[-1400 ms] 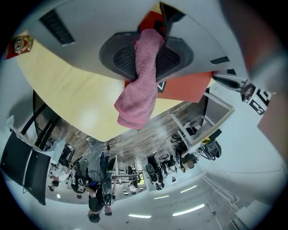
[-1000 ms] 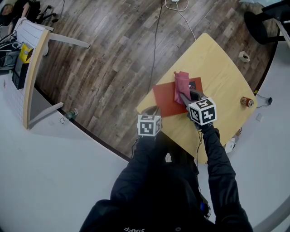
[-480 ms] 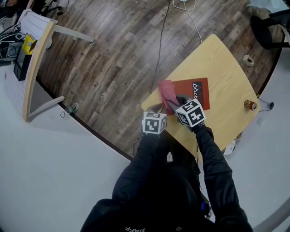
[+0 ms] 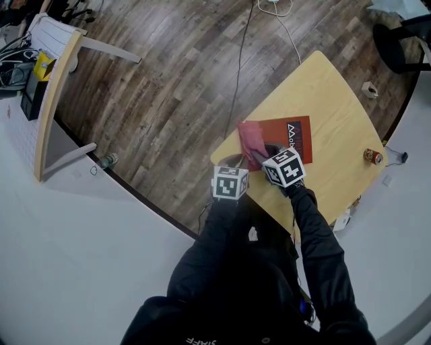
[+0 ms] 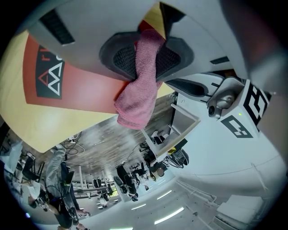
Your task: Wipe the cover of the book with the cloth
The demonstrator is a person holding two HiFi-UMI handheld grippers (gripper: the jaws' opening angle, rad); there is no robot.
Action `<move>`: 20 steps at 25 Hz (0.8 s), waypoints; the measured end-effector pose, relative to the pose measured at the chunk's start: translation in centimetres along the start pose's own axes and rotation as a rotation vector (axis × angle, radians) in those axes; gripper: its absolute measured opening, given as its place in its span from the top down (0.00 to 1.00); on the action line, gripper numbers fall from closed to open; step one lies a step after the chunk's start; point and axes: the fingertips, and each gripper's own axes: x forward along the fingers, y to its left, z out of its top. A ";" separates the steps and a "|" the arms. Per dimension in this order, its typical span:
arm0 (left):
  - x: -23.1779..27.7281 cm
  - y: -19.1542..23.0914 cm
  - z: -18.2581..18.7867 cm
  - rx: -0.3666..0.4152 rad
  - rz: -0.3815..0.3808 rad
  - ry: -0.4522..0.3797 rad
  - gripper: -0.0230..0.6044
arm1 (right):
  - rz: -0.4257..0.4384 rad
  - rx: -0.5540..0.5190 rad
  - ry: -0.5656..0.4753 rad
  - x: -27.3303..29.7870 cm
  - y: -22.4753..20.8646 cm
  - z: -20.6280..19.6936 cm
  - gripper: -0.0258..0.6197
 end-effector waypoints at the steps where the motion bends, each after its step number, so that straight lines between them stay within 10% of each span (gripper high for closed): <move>1: 0.0 0.0 0.0 0.001 0.001 0.000 0.84 | -0.004 0.003 -0.001 -0.2 -0.2 -0.1 0.79; 20: 0.4 -0.5 0.2 0.013 0.027 0.006 0.84 | -0.095 0.081 -0.036 -4.8 -6.5 -2.0 0.79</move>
